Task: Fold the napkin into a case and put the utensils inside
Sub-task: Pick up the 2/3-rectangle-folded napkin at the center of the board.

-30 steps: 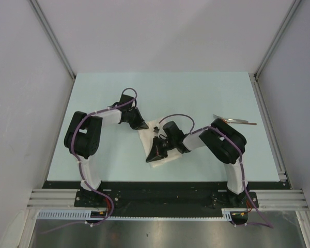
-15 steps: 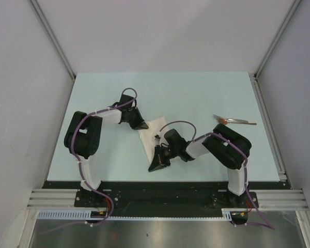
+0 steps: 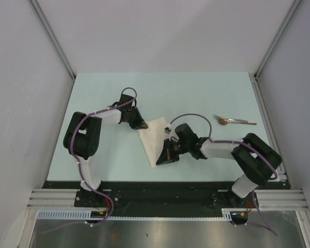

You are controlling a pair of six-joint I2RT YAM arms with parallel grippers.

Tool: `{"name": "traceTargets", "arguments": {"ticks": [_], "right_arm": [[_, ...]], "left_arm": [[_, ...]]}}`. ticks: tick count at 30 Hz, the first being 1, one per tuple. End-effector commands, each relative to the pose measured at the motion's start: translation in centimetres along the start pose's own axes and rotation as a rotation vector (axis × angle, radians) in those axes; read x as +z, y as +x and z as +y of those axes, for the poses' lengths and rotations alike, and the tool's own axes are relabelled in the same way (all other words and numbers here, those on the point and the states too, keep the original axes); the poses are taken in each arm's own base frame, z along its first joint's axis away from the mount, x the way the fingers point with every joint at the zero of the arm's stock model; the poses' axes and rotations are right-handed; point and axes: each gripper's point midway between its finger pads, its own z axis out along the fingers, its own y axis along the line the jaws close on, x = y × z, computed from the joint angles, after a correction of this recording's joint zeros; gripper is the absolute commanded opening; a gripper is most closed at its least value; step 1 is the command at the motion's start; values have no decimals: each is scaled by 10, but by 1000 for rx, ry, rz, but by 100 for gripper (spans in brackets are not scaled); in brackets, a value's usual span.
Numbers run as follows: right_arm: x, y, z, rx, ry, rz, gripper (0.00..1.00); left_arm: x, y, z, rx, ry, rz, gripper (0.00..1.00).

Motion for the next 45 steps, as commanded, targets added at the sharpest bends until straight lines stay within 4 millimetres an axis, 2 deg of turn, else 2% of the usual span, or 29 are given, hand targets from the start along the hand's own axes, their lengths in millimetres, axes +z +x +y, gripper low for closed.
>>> {"name": "traceTargets", "arguments": {"ticks": [1,2,5,6,8,9,10,12,15,16,19,22,26,28,29,30,32,33,37,42,44,45], "right_arm": [[-49,-44,2,-74,67,-174,2],[-63,-53,-14,-33,114,-198,3],[-88,-73,-30,-40,196,-260,10],[-99,-86,-40,-36,228,-302,12],[-110,-94,-46,-31,239,-327,23],[-119,-102,-54,-14,247,-350,26],[-122,-103,-59,0,254,-352,33],[-124,-107,-72,29,272,-346,36],[-121,-104,-82,43,292,-328,48],[-119,-103,-84,49,290,-326,55],[-112,-98,-88,49,268,-308,61],[-105,-94,-92,42,260,-289,63],[-89,-86,-91,16,256,-246,63],[-82,-85,-93,22,254,-236,57],[-79,-84,-91,18,250,-232,53],[-77,-82,-91,29,246,-229,45],[-72,-80,-89,25,233,-225,40],[-71,-78,-89,30,234,-221,31],[-67,-69,-86,58,236,-217,15],[-53,-54,-62,74,188,-230,7],[-48,-44,-56,133,171,-236,7],[-47,-45,-48,128,140,-256,9]], "left_arm": [[-25,-12,-12,60,7,-75,15],[-27,-13,-13,65,10,-78,17],[-38,-14,-24,76,43,-84,22],[-41,-14,-27,77,53,-85,24],[-49,-9,-36,103,76,-85,27],[-51,-7,-37,109,77,-81,28],[-53,0,-41,128,89,-68,31],[-59,13,-49,171,113,-60,35],[-65,46,-62,267,136,-40,48],[-64,60,-70,307,151,-40,55],[-71,91,-79,351,203,-29,63],[-76,108,-86,367,245,-27,66],[-77,122,-89,392,255,-4,68],[-81,126,-93,425,268,-19,67],[-81,129,-90,435,265,-20,66],[-82,131,-91,450,277,-30,65],[-86,135,-90,487,291,-44,64],[-87,137,-90,506,293,-52,64],[-88,152,-83,590,266,-68,64],[-87,178,-75,691,208,-76,66],[-87,179,-72,719,173,-107,68],[-89,187,-74,742,179,-101,68]]}}
